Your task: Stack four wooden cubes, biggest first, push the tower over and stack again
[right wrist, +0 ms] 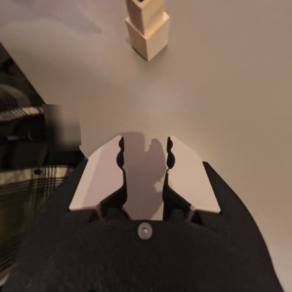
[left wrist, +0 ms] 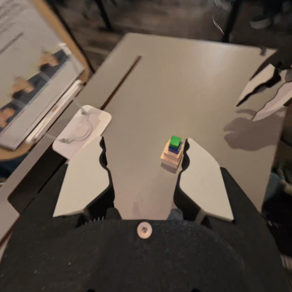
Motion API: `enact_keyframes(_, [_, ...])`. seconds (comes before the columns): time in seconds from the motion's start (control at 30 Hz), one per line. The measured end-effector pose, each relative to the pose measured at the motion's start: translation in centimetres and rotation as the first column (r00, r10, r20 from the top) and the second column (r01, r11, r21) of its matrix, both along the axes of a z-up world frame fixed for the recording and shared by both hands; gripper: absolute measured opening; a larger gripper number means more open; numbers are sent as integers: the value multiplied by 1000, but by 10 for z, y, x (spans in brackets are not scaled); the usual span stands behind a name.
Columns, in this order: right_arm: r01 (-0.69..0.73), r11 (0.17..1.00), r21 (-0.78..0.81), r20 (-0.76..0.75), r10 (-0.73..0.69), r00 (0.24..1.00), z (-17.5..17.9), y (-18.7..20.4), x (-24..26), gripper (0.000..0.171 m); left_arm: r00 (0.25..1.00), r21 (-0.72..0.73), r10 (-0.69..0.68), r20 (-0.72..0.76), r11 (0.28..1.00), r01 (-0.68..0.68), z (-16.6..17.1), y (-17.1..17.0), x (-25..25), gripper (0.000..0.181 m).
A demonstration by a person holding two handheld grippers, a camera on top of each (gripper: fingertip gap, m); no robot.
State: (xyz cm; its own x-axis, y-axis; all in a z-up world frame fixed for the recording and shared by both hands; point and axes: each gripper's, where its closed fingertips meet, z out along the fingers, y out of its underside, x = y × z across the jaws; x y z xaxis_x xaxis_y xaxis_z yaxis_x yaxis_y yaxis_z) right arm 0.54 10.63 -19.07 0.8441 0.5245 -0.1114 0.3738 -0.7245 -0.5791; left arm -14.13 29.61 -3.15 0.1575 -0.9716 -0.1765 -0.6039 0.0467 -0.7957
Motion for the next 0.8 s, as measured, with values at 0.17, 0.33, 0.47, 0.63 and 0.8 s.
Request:
enact_keyframes(0.17, [158,981,-111,-148,-174,974,-2,41,-8,41,909,-88,310,279,951,-298,-54,13,-92,100])
enact_keyframes(0.33, [227,967,-118,-126,-241,962,-5,81,-22,31,781,-150,484,394,873,-465,-91,8,-152,98])
enact_keyframes(0.47, [275,953,-129,-63,-284,957,-13,102,-25,7,754,-120,522,399,845,-521,-102,6,-174,100])
enact_keyframes(0.63, [345,921,-180,-45,-359,932,-26,121,-28,0,733,-128,525,432,841,-526,-95,8,-190,100])
enact_keyframes(0.8, [344,914,-213,-98,-370,924,-30,136,-51,0,722,-135,500,478,854,-502,-85,6,-202,98])
